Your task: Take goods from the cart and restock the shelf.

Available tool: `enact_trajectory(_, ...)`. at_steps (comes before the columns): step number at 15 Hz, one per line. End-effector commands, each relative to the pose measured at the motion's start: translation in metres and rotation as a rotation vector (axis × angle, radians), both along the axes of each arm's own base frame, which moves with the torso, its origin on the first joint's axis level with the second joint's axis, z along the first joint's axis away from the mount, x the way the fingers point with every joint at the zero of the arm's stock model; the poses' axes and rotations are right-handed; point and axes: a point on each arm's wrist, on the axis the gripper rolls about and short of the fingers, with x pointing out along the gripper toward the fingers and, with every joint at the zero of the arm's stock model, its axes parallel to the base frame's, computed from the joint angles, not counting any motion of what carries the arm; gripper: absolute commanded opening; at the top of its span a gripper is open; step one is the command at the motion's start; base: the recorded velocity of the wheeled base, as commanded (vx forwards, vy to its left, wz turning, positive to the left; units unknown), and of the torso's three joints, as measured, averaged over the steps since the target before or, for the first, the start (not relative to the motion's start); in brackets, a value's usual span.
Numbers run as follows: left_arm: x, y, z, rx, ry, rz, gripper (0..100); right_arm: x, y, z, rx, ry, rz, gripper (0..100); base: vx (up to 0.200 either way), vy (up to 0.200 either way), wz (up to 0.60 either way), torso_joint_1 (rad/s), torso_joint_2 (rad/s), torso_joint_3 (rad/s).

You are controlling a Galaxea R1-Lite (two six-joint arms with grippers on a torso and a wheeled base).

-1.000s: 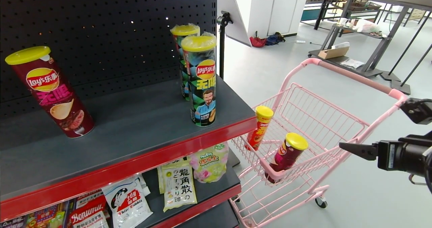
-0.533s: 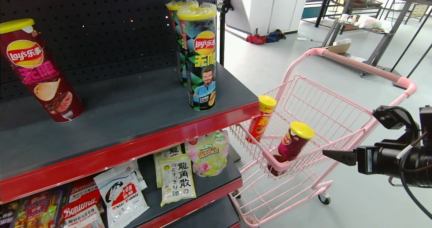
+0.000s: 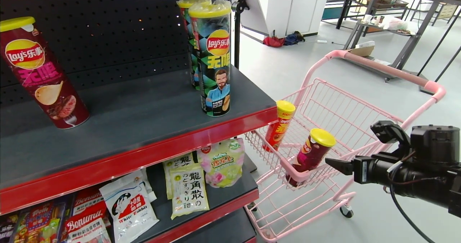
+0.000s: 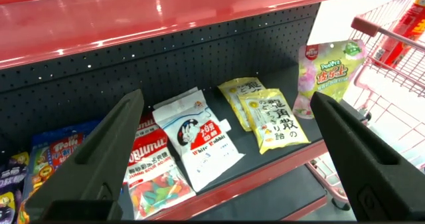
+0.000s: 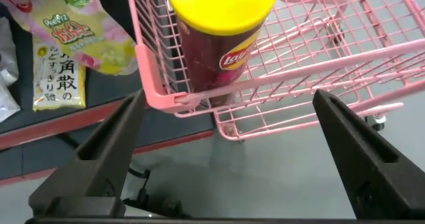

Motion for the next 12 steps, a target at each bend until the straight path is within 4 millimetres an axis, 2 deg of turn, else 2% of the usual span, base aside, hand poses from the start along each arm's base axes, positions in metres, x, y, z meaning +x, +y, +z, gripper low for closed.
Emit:
enact_trajectory(1, 0.000, 0.000, 0.000, 0.000, 0.001, 0.001, 100, 0.008, 0.009, -0.010, -0.002, 0.039, 0.024, 100, 0.000, 0.000, 0.00, 0.000, 0.00, 0.000)
enact_trajectory(5, 0.000, 0.000, 0.000, 0.000, 0.001, 0.002, 100, 0.021, 0.018, -0.007, 0.042, 0.029, 0.023, 100, 0.000, 0.000, 0.00, 0.000, 0.00, 0.000)
enact_trajectory(12, 0.000, 0.000, 0.000, 0.000, 0.001, 0.001, 100, 0.042, 0.022, -0.023, 0.040, 0.041, 0.021, 100, 0.000, 0.000, 0.00, 0.000, 0.00, 0.000)
